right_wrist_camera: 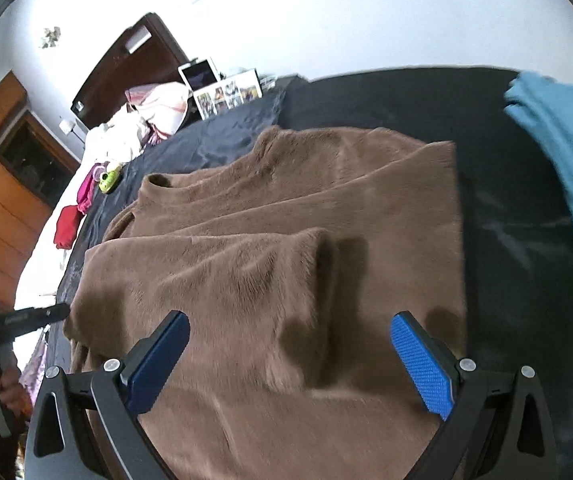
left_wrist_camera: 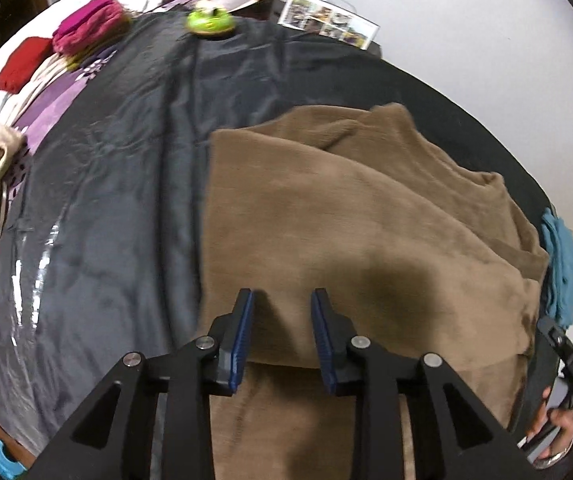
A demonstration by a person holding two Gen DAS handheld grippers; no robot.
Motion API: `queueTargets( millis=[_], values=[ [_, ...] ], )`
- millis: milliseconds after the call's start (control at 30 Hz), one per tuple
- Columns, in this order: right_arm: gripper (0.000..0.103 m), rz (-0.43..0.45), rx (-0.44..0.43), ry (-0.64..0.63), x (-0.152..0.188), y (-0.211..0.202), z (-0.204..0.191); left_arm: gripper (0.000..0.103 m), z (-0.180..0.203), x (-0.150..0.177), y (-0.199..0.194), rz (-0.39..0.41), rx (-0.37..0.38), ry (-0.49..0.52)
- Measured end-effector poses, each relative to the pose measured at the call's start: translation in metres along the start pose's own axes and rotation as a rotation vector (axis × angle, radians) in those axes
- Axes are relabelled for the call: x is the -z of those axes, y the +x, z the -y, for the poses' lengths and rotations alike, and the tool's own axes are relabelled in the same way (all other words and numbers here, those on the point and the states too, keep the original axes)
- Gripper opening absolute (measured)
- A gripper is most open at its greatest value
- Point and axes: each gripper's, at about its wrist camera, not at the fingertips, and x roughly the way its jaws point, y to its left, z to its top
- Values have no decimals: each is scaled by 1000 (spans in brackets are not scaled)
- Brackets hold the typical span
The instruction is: Fold clothes
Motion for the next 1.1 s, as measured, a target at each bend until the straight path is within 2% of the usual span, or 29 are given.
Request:
queueTargets(
  millis=[167, 300, 400, 467, 500, 533, 567, 600, 633, 800, 933, 1033, 1100],
  values=[
    [102, -35, 40, 19, -10, 28, 0, 41, -14, -6, 7, -13, -1, -2],
    [101, -68, 48, 19, -5, 45, -4, 43, -10, -11, 20, -37, -2, 22],
    [95, -74, 61, -10, 1, 52, -13, 44, -6, -14, 27, -51, -2, 41],
    [74, -68, 91, -36, 3, 54, -18, 45, -4, -16, 31, -59, -2, 48],
    [56, -63, 101, -42, 3, 53, -19, 46, -3, -17, 34, -63, -3, 50],
    [42, -55, 93, -37, 2, 52, -18, 46, -3, -18, 35, -65, -3, 51],
    [34, -46, 78, -23, 2, 48, -15, 47, -4, -19, 35, -67, -2, 52],
    [21, -32, 72, -16, 1, 43, -14, 47, -3, -20, 36, -68, -2, 54],
    [14, -16, 71, -15, 0, 37, -13, 47, -3, -21, 36, -67, -1, 56],
    [13, 120, 102, -28, -4, -10, -17, 47, 5, -23, 26, -37, 26, 71],
    [13, 201, 191, -26, -12, -36, -15, 50, 22, -21, 16, 2, 61, 114],
    [13, 178, 257, -13, -14, -30, 1, 55, 40, -14, 20, 4, 90, 165],
    [13, 115, 256, 0, -11, -14, 12, 55, 52, -8, 29, -4, 62, 213]
  ],
)
